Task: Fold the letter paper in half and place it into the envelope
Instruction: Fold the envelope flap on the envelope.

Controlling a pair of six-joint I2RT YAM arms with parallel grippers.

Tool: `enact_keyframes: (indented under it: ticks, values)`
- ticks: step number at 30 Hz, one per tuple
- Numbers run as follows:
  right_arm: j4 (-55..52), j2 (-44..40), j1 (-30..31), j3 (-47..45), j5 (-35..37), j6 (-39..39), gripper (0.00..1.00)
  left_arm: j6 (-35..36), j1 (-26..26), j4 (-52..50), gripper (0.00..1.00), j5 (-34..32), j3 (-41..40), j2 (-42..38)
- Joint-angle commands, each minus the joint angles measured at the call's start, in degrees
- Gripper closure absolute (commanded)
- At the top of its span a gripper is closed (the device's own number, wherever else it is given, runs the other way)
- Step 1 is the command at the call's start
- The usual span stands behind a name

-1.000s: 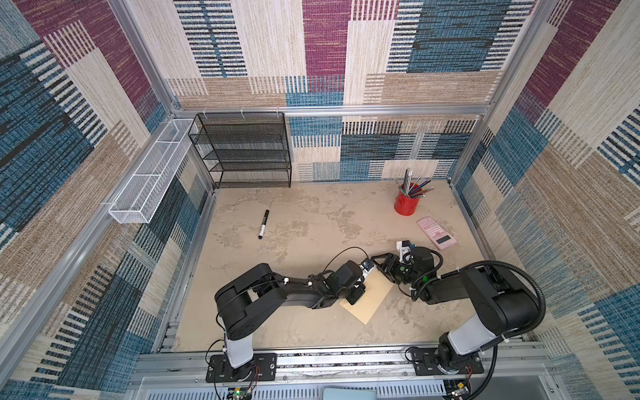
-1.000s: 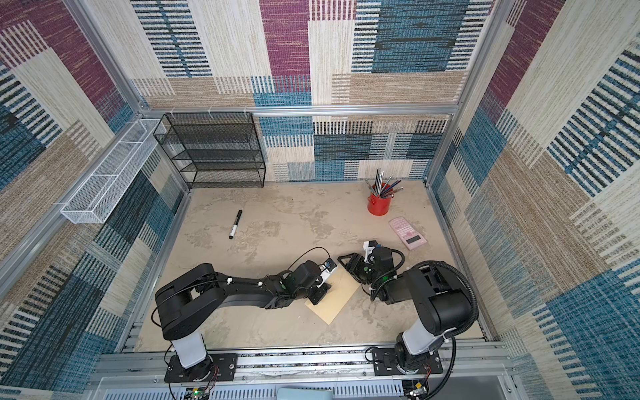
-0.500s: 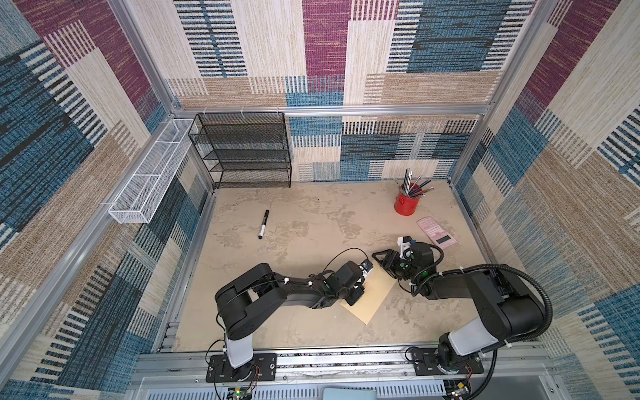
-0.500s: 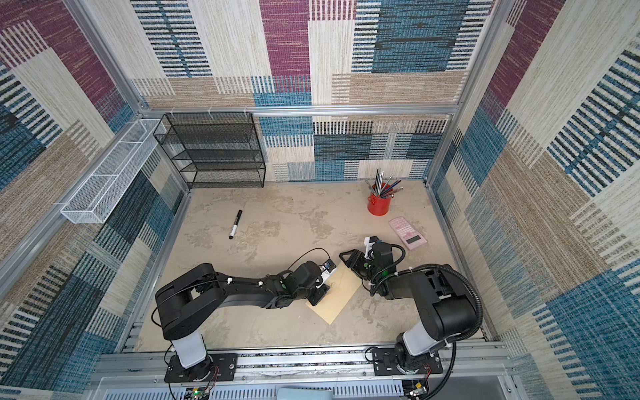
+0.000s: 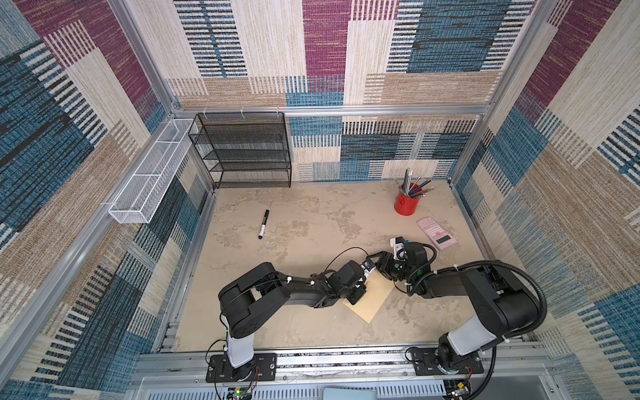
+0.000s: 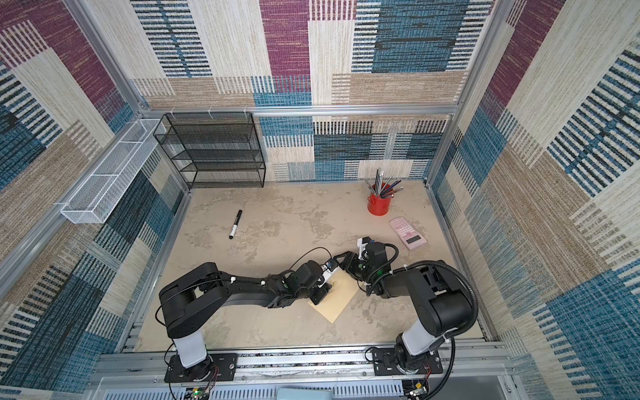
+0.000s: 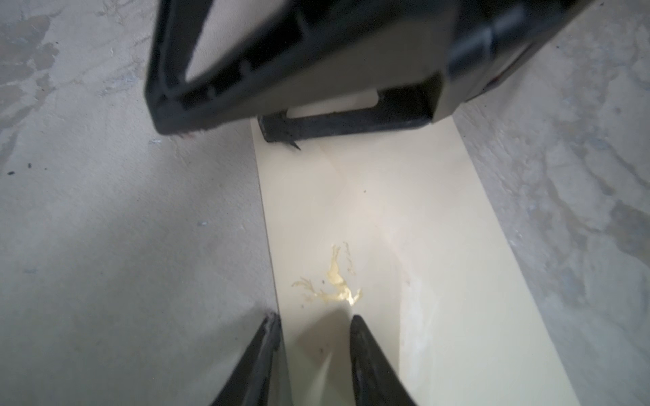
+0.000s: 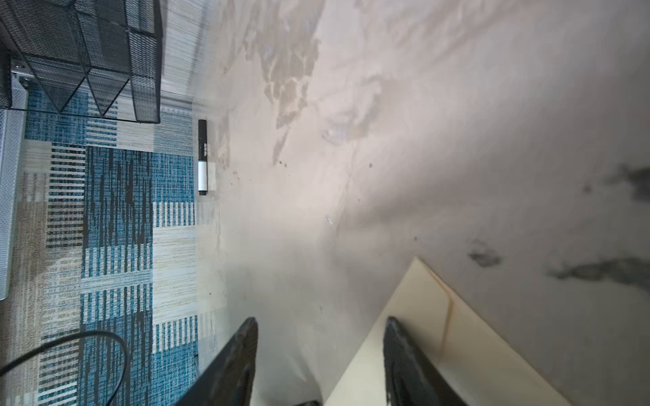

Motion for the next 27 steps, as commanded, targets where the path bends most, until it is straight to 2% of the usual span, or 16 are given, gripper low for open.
enact_keyframes:
  ticks: [1,15,24,27]
  values:
    - [2.65,1.92,0.15,-0.46,-0.41,1.45,0.41,0.46,0.01,-6.42,0.63,0.30,-0.04,0.79]
    - [2.79,4.21,0.15,-1.04,3.70,2.79,0.41,0.65,-0.47,-8.93,0.63,-2.53,-3.50,-3.33]
    - [2.11,4.10,0.18,0.14,4.26,2.70,0.41,-3.74,-1.80,-9.21,0.63,-4.48,-11.59,-9.91]
    - [1.72,4.06,0.16,1.02,4.02,2.53,0.41,-5.23,-1.87,-6.22,0.64,-5.14,-17.14,-15.65]
